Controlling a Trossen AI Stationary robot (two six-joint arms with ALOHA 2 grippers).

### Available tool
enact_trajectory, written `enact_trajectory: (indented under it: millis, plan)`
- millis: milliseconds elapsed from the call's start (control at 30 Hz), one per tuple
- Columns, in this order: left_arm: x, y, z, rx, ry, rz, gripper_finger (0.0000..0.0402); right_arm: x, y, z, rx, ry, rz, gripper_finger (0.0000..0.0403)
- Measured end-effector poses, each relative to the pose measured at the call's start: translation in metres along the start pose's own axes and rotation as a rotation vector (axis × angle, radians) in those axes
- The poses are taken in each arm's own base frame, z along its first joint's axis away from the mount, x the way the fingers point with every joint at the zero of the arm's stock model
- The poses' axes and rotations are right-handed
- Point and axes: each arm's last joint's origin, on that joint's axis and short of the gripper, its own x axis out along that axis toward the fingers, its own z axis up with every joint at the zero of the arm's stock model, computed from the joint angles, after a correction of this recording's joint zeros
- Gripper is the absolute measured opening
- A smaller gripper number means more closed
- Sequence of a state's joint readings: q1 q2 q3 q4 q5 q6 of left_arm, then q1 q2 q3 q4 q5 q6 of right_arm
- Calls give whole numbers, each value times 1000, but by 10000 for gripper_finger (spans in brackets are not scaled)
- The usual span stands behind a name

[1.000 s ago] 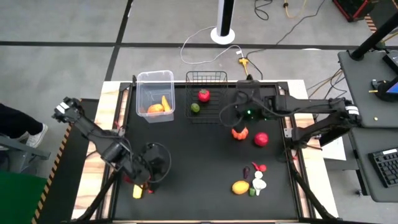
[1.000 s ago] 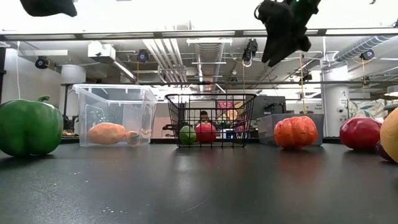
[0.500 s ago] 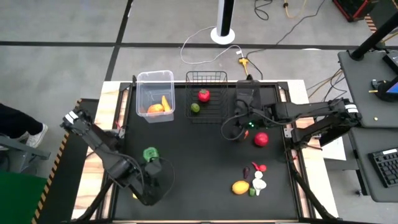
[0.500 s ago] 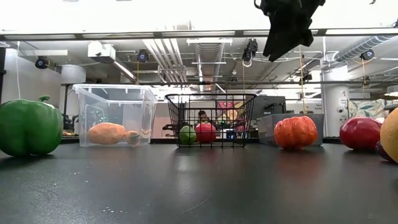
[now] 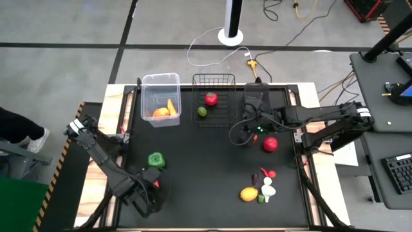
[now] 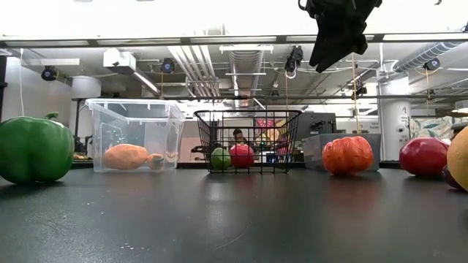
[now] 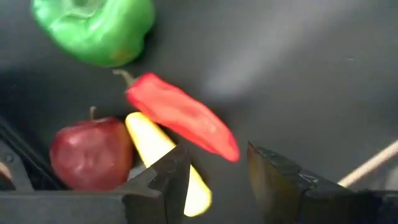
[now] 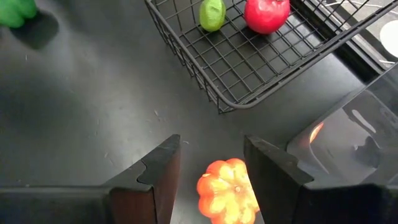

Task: Sort produce into baskets
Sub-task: Put the red chili pepper into the transparent basket

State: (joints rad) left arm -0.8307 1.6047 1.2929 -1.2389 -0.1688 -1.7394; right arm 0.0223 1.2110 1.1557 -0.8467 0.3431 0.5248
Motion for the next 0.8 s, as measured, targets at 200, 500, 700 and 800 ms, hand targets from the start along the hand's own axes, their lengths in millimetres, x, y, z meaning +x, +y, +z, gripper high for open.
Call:
enact_trajectory:
  millis: [200,500,700,800]
  plan:
    - [20,10,-2,-54,4,66,132,0,0,0,-5,0,0,169]
    - [29,11,-3,-145,-26,89,165,0,0,0,-5,0,1,169]
    - [37,7,-5,-200,-34,107,211,0,0,0,-5,0,1,169]
    - [43,5,-6,-203,-35,130,230,0,0,0,-6,0,1,169]
